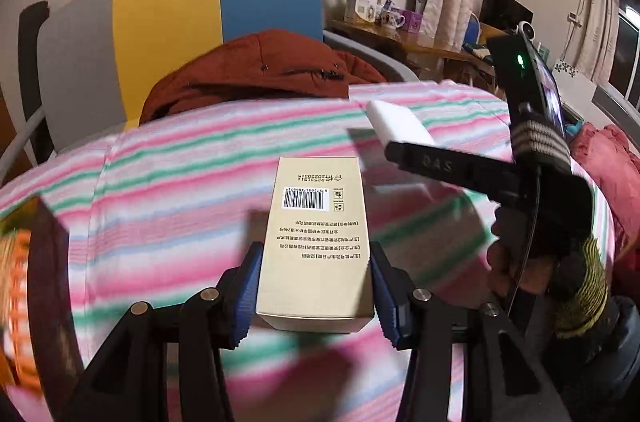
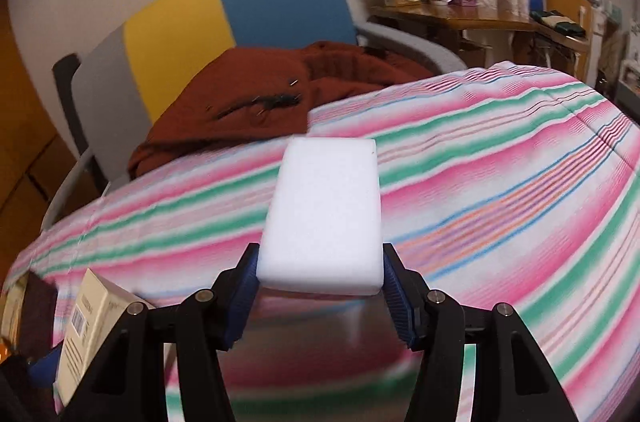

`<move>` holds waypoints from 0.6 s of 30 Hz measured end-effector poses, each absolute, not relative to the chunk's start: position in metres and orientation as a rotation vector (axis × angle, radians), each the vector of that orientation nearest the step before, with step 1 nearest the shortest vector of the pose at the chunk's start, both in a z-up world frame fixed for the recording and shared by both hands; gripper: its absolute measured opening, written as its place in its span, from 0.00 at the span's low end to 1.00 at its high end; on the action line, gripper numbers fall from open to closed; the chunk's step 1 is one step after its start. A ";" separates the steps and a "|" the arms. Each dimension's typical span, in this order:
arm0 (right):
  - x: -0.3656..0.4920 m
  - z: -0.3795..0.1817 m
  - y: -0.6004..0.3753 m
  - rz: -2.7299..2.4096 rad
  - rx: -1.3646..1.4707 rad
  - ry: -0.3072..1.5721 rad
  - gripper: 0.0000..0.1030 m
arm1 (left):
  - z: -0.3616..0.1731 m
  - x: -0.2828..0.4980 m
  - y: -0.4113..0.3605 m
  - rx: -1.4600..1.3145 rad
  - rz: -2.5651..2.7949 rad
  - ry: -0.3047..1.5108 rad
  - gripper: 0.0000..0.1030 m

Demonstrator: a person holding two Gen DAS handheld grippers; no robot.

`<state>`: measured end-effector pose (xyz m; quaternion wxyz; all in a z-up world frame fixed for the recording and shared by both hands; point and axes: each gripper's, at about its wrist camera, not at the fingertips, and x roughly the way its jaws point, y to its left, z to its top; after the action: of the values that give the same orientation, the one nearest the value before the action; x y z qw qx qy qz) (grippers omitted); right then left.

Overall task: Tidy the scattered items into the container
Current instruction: 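Carry the cream box and white sponge over the gold tin with both tools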

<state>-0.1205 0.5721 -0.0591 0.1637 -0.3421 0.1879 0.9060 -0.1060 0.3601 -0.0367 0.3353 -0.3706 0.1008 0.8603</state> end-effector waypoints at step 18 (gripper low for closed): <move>-0.015 -0.053 0.474 2.617 -1.003 0.453 0.57 | -0.027 -0.033 0.271 -0.893 2.201 0.134 0.49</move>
<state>-0.0147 0.4741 -0.0534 0.1507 -0.3491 0.1576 0.9114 -0.0330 0.2709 -0.0267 0.3720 -0.3484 0.0523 0.8588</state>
